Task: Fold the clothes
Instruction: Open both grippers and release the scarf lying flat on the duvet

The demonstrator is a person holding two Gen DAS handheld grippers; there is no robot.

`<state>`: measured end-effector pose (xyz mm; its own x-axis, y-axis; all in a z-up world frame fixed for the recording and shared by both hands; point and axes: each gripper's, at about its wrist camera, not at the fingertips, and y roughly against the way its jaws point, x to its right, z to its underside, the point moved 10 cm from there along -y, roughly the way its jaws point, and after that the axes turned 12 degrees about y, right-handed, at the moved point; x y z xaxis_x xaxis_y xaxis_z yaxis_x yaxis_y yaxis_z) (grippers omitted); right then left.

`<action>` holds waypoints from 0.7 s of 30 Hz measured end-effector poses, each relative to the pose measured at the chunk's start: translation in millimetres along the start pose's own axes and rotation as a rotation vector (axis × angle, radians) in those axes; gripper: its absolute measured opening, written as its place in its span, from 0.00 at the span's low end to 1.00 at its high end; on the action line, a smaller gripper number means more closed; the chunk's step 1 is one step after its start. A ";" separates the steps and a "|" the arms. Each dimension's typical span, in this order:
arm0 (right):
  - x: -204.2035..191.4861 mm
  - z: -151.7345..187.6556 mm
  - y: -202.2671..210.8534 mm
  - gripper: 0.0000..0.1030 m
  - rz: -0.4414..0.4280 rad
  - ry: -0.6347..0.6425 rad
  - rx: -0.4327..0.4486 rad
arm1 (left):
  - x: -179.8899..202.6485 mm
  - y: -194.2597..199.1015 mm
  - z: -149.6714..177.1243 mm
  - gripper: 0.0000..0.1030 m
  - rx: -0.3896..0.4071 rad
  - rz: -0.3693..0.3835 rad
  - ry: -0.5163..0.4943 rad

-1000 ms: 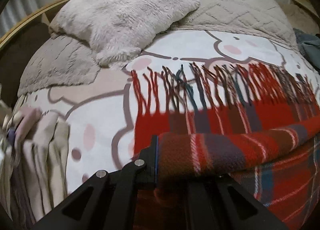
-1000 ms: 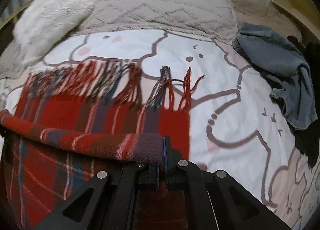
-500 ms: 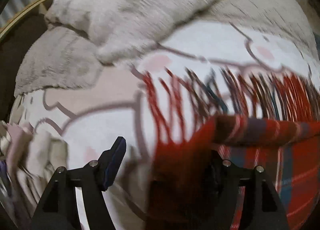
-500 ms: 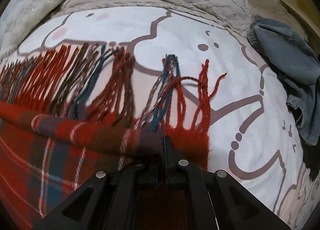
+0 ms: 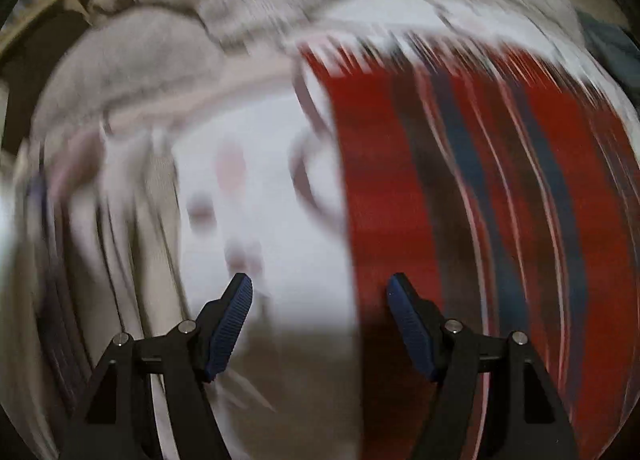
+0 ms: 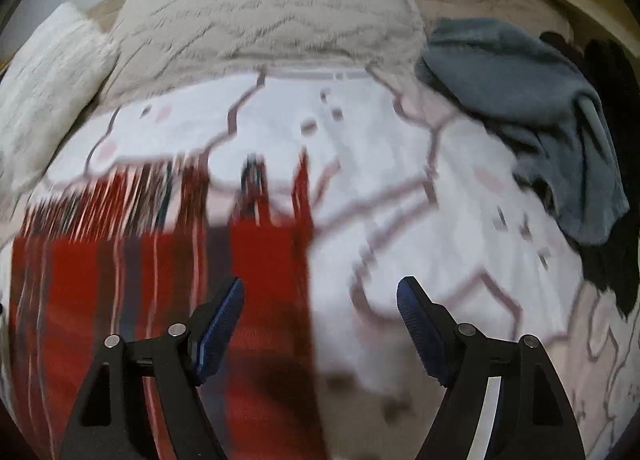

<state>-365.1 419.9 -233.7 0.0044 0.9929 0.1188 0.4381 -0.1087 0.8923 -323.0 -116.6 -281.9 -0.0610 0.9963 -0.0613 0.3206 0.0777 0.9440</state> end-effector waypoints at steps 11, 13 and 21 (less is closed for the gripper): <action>-69.0 168.3 79.9 0.44 -0.195 0.141 -0.092 | 1.1 37.2 151.4 0.68 -0.091 0.082 -0.026; -93.1 184.4 90.0 0.43 -0.229 0.193 -0.084 | 6.9 34.7 159.6 0.68 -0.078 0.049 -0.039; -159.5 254.7 82.8 0.43 -0.127 0.492 -0.081 | 0.3 39.2 189.2 0.69 0.013 -0.133 -0.142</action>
<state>-100.6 264.8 -289.7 -0.4762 0.8607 0.1802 0.3364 -0.0110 0.9417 -131.6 -106.1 -306.2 0.0304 0.9725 -0.2311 0.3304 0.2084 0.9205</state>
